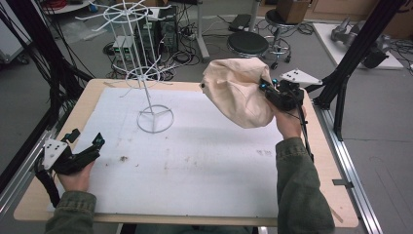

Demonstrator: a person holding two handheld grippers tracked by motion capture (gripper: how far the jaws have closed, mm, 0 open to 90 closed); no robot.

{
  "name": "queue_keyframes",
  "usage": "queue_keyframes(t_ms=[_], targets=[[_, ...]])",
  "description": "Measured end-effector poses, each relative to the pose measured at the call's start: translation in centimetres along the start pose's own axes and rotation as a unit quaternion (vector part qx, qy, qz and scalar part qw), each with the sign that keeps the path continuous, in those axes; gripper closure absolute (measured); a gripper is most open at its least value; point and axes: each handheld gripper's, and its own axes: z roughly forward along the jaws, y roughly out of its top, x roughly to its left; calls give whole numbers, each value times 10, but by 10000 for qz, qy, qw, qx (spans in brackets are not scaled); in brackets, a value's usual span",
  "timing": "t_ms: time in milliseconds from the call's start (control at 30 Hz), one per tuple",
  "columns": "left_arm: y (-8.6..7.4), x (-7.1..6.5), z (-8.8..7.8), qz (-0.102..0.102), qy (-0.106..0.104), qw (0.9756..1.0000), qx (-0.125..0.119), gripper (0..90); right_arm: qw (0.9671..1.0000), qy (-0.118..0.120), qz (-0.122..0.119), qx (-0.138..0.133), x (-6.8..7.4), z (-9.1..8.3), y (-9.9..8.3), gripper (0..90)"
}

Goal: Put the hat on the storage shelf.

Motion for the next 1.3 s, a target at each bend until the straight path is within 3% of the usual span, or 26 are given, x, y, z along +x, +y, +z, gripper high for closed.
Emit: queue_keyframes(t_ms=[600,867,1033,1300], targets=[[0,2,0,-55,12,10000,-40,191,9974,174,271,-648,30,-5,26,802],[0,2,0,-50,7,10000,-32,191,9940,311,457,-945,38,-7,37,801],[0,2,0,-52,-1,10000,-12,191,9926,295,553,-1043,41,-7,41,801],[0,2,0,-72,0,10000,-33,191,9877,280,717,-1360,47,-6,52,801]])
